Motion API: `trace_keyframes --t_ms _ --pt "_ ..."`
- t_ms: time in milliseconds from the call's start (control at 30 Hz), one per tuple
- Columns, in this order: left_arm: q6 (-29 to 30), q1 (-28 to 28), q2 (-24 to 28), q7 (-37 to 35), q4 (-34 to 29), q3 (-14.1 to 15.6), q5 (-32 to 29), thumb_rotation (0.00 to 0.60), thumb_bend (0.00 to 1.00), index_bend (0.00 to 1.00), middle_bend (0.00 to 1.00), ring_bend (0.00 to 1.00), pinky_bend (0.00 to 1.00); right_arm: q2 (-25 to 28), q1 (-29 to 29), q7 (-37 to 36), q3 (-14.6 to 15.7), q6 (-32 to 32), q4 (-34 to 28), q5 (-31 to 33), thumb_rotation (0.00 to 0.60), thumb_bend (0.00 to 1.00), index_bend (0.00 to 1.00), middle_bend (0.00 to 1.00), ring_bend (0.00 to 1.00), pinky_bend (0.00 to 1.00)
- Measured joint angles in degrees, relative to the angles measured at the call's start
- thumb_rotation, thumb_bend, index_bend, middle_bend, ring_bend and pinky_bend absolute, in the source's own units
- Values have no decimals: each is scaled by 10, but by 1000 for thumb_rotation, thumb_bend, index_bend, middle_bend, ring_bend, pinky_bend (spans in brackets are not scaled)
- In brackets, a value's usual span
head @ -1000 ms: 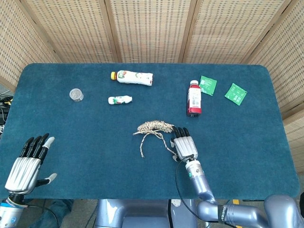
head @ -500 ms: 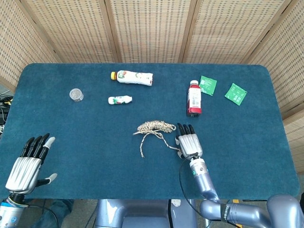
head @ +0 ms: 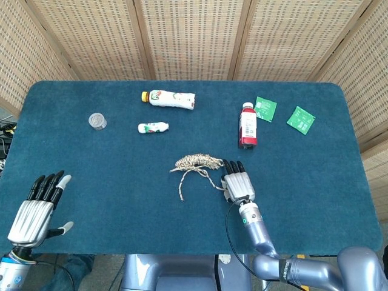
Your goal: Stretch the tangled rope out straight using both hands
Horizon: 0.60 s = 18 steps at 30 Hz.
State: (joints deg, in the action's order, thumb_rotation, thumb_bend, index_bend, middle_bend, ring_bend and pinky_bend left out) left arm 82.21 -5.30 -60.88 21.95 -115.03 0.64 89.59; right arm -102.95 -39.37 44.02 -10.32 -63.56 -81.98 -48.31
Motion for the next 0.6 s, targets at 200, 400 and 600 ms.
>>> trace_keyframes --t_ms 200,400,600 --pt "1 0 0 -1 0 1 0 600 0 0 0 0 0 -1 -3 12 1 3 -5 19 600 374 518 0 0 0" --pt "0 -1 -1 2 1 2 1 600 0 0 0 0 0 0 -6 22 2 3 -8 32 600 378 508 0 0 0" --pt "-1 -1 -2 4 0 2 -1 600 0 0 0 0 0 -2 -9 26 3 5 1 42 600 394 576 0 0 0"
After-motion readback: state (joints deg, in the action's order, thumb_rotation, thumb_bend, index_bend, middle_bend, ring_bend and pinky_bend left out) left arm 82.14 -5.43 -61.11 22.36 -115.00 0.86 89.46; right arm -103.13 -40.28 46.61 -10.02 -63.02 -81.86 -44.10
